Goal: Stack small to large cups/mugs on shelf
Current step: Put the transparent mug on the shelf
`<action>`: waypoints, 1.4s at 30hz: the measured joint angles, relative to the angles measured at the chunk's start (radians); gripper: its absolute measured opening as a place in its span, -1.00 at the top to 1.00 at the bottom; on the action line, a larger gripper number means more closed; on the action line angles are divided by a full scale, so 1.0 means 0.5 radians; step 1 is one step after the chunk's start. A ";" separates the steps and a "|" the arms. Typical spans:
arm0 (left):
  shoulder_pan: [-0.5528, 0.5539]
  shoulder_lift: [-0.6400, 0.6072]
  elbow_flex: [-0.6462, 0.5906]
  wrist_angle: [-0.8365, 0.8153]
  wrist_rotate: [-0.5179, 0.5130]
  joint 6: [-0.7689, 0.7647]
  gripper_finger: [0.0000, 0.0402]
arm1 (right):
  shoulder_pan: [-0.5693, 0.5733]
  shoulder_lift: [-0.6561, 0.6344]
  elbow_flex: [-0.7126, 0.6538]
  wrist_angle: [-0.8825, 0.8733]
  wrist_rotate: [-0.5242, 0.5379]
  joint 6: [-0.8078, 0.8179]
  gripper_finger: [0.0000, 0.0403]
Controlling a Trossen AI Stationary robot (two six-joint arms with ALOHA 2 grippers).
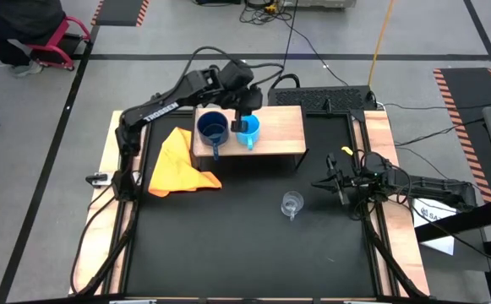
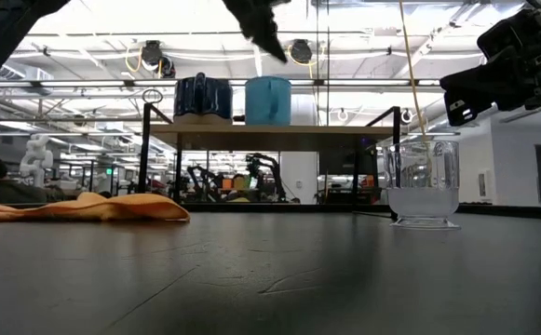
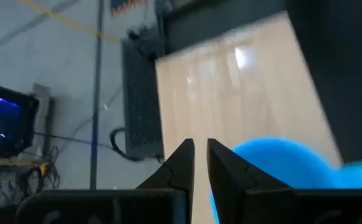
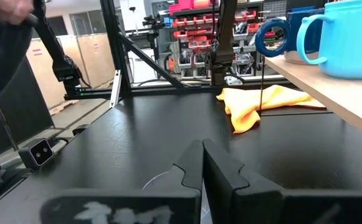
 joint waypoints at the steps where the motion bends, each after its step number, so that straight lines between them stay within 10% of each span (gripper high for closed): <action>1: -0.020 -0.024 0.001 0.023 0.013 -0.027 0.77 | 0.000 0.002 0.000 -0.001 0.000 0.000 1.00; 10: -0.238 -0.219 0.003 -0.096 0.285 -0.113 0.97 | 0.000 0.023 0.000 -0.001 0.000 0.024 1.00; 42: -0.398 -0.591 0.001 -0.110 -0.069 -0.741 1.00 | 0.000 0.042 0.000 0.001 0.000 0.083 1.00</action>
